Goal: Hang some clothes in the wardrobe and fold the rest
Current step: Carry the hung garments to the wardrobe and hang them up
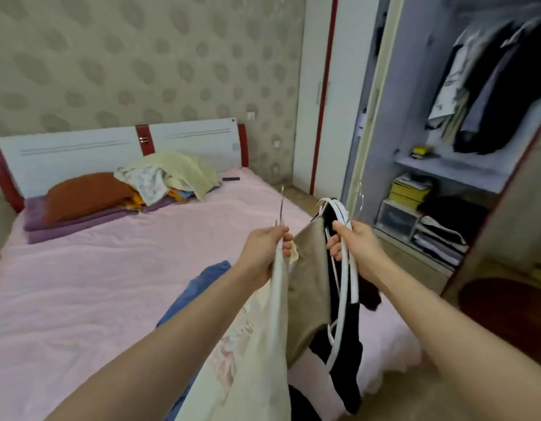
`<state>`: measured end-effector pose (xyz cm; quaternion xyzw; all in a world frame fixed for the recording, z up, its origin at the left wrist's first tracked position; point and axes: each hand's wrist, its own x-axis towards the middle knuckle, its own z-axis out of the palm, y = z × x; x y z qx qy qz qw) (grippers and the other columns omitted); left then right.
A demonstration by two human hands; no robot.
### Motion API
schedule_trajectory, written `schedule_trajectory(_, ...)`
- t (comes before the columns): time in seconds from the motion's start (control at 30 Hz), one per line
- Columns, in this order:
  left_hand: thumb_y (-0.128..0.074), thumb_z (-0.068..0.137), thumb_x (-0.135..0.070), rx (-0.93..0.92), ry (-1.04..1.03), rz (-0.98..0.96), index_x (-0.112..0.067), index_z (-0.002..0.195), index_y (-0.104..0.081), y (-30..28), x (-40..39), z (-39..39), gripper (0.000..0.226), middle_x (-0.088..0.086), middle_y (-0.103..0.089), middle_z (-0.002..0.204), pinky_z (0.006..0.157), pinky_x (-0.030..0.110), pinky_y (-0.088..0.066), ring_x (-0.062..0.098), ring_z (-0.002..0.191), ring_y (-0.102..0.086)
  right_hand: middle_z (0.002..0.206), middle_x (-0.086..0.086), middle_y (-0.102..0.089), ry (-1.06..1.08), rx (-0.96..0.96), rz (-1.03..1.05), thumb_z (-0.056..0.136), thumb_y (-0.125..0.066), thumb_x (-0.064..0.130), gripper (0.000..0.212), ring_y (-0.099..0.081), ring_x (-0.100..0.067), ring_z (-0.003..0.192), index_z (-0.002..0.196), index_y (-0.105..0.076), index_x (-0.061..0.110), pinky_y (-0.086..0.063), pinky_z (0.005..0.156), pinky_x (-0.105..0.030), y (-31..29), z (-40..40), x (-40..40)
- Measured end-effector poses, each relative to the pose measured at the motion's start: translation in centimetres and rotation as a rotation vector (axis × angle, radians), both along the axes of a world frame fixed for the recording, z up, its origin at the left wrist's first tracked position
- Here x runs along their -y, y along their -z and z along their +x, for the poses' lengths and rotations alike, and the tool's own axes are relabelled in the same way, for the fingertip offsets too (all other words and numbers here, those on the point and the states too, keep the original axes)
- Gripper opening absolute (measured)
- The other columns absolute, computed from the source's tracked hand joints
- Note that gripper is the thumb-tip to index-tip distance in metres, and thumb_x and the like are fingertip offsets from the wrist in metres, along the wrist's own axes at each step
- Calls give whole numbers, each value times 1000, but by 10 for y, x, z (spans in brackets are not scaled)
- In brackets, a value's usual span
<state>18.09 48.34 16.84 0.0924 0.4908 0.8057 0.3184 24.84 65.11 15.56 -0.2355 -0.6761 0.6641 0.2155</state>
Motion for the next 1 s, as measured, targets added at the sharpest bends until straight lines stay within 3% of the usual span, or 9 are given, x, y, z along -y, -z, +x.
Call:
schedule_trajectory(0.2, -36, 99, -2, -76, 295, 11, -4, 89, -50, -33, -82, 79, 18, -1, -44, 59, 33, 11, -23, 2, 35, -34, 63, -18, -57, 275, -33, 34, 99, -49, 15, 16, -52, -13, 36, 95, -54, 1, -41, 34, -20, -41, 109, -51)
schedule_trajectory(0.43, -37, 101, -7, -134, 604, 50, -4, 99, -54, -39, -173, 164, 17, 2, -48, 69, 35, 12, -26, 3, 38, -36, 66, -14, -57, 498, -59, 17, 100, -47, 11, 18, -49, -10, 37, 83, -52, 4, -40, 38, -18, -64, 234, -97)
schedule_trajectory(0.57, -37, 102, -13, -153, 752, 26, -3, 110, -53, -29, -259, 202, 20, 1, -50, 71, 36, 14, -30, 4, 41, -38, 79, -15, -67, 615, -43, 32, 100, -46, 13, 18, -53, -11, 43, 93, -57, 1, -45, 43, -19, -66, 302, -155)
schedule_trajectory(0.67, -39, 101, -12, -200, 751, -20, -5, 105, -57, -24, -309, 209, 20, -1, -50, 70, 36, 14, -31, 3, 40, -37, 86, -17, -70, 644, -21, -3, 100, -46, 16, 23, -50, -9, 42, 96, -59, -2, -43, 41, -18, -65, 321, -194)
schedule_trajectory(0.87, -39, 96, -12, -211, 816, -48, -11, 79, -56, -9, -465, 213, 25, -1, -43, 67, 37, 15, -30, 5, 43, -35, 77, -16, -70, 645, -19, -132, 100, -47, 15, 20, -50, -9, 39, 96, -55, -3, -42, 37, -16, -69, 335, -317)
schedule_trajectory(1.0, -38, 95, -10, -183, 792, -48, -11, 79, -57, -10, -565, 203, 25, 0, -45, 66, 36, 15, -31, 6, 43, -35, 86, -24, -69, 646, -32, -234, 101, -41, 6, 17, -52, -13, 42, 105, -51, -7, -40, 36, -18, -73, 325, -407)
